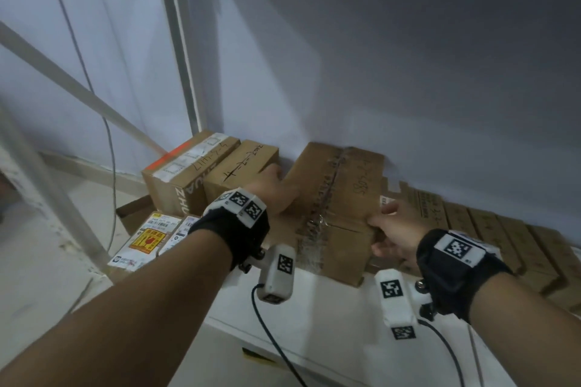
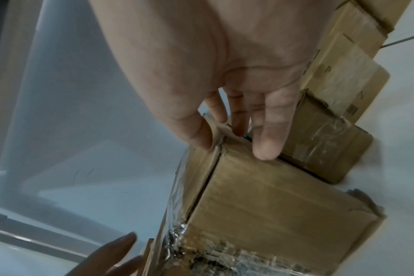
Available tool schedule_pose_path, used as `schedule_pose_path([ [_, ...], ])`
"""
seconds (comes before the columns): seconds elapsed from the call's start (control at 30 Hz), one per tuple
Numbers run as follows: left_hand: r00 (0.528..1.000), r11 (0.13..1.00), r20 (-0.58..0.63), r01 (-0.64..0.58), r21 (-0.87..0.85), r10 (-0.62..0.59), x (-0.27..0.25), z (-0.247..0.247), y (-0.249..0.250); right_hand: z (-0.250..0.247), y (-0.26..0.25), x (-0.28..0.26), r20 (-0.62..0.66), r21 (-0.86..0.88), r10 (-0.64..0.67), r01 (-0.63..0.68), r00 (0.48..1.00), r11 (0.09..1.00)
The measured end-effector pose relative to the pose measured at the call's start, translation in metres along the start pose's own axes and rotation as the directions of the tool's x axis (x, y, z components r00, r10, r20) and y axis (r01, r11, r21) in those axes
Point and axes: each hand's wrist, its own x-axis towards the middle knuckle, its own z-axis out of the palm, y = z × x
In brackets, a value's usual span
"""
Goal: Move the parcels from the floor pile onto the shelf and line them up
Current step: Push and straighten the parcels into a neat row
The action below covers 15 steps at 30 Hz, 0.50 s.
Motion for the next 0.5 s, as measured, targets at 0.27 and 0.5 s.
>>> schedule_pose_path([
  [0.27,0.929,0.931,-0.186,0.345,0.121,-0.32,0.039,-0.103,-0.092,0.012,0.001,0.008,-0.001,-0.071,-0.015,0.014,1.0,0.997],
  [0.5,0.92,0.925,-0.155,0.374,0.065,-0.361,0.054,-0.104,-0.134,0.01,0.0,0.025,0.029,-0.113,-0.003,0.006,1.0,0.994],
])
